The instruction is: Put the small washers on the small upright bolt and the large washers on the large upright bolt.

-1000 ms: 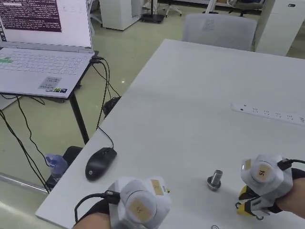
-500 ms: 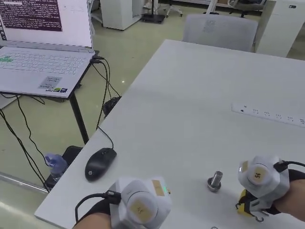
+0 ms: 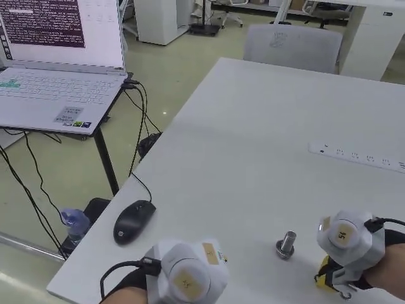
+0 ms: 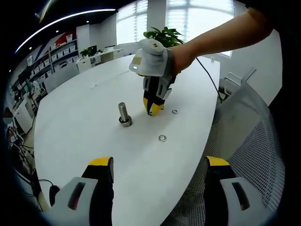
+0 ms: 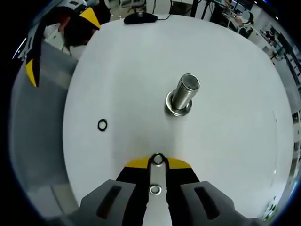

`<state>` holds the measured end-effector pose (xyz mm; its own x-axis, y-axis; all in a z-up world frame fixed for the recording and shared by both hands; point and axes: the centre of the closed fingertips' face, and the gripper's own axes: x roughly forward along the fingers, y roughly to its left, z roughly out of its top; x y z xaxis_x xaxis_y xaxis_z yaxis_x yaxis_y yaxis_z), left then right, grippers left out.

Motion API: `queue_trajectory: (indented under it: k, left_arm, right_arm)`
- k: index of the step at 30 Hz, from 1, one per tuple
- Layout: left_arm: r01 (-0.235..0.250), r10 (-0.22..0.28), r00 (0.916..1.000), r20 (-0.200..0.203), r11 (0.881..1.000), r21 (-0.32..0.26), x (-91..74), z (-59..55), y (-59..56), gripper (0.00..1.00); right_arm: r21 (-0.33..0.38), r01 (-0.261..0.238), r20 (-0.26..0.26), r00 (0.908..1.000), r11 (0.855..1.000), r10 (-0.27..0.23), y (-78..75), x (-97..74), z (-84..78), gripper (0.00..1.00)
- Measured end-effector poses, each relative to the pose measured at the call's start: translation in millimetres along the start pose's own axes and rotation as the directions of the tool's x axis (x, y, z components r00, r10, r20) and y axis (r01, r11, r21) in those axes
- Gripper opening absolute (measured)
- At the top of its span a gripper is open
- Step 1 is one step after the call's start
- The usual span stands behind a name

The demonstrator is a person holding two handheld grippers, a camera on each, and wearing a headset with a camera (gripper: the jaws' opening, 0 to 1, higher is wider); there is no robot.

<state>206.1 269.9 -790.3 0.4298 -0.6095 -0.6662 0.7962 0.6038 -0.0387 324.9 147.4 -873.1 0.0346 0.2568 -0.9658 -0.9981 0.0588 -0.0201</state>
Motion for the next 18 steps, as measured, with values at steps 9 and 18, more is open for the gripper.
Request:
queue_trajectory:
  k: [9, 18]
  left_arm:
    - [-0.003, 0.003, 1.0000, 0.003, 1.000, 0.000, 3.2, 2.3, 1.2, 0.78]
    - [-0.005, 0.005, 1.0000, 0.004, 1.000, 0.002, 7.8, 6.1, 1.5, 0.78]
  right_arm:
    - [0.032, 0.007, 0.021, 0.9997, 0.999, -0.007, 0.3, -28.2, -4.4, 0.13]
    - [0.069, 0.016, 0.024, 0.9996, 0.997, -0.017, 3.4, -53.5, -22.8, 0.13]
